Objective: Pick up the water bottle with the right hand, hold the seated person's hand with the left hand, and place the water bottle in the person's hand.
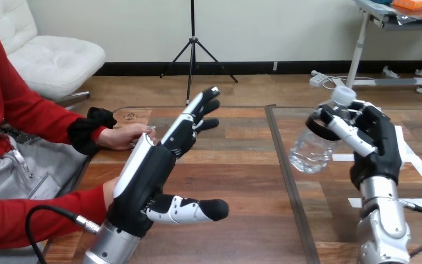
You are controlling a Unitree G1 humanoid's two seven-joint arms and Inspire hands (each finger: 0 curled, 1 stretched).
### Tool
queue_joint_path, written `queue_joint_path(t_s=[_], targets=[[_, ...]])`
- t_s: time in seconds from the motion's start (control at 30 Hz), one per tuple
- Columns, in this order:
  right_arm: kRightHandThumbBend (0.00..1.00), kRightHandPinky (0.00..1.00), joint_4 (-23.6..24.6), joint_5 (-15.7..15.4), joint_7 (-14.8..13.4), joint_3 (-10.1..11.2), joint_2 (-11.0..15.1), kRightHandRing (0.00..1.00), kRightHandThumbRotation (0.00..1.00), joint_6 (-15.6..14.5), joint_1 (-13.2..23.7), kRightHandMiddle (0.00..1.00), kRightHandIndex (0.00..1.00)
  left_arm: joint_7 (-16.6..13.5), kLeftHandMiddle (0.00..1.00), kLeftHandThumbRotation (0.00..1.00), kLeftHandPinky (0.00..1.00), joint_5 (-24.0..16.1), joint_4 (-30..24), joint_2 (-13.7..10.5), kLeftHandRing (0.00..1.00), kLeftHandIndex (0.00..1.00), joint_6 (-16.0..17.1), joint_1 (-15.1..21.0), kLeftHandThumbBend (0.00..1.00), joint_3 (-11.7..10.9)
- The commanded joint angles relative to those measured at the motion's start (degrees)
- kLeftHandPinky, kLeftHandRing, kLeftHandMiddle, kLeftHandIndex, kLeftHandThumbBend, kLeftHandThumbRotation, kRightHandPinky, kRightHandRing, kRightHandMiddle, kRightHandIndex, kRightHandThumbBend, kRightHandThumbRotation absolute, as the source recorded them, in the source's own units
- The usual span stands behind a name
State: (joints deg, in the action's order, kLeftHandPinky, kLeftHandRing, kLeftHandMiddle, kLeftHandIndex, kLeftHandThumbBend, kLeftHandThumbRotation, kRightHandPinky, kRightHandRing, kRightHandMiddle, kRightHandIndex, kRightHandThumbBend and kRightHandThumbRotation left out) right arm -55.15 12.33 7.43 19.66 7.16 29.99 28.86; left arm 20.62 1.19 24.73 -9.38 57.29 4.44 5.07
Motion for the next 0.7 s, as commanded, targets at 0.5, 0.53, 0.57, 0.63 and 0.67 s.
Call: queue_joint_path(t_s=[0.5,0.53,0.57,0.63,0.67], targets=[[0.74,0.27,24.55,0.52,0.99,-5.95,-4.33,0.33,0.0,-4.04,-6.39,0.41,0.4,-4.69,0.98,0.65,0.87,-11.46,-13.3,-7.03,0.96,0.98,-8.48,0.24,1.0,-6.09],[0.74,0.27,25.02,0.68,1.15,-6.1,-4.41,0.33,0.0,-4.23,-6.61,0.41,0.4,-4.58,0.98,0.64,0.87,-11.52,-13.77,-7.4,0.96,0.98,-8.9,0.14,1.0,-6.23],[0.74,0.27,25.44,0.79,1.23,-6.21,-4.48,0.33,0.0,-4.43,-6.8,0.41,0.4,-4.51,0.98,0.64,0.87,-11.56,-14.17,-7.66,0.96,0.98,-9.25,0.04,1.0,-6.33],[0.74,0.27,26.79,1.31,1.78,-6.54,-4.74,0.33,0.0,-5.08,-7.42,0.42,0.4,-3.99,0.99,0.63,0.88,-11.44,-15.32,-8.64,0.97,0.99,-10.41,-0.21,1.0,-6.72],[0.74,0.27,27.27,1.42,1.9,-6.64,-4.83,0.33,0.0,-5.34,-7.63,0.42,0.4,-3.86,0.99,0.63,0.88,-11.39,-15.71,-8.91,0.97,0.99,-10.81,-0.31,1.0,-6.83]])
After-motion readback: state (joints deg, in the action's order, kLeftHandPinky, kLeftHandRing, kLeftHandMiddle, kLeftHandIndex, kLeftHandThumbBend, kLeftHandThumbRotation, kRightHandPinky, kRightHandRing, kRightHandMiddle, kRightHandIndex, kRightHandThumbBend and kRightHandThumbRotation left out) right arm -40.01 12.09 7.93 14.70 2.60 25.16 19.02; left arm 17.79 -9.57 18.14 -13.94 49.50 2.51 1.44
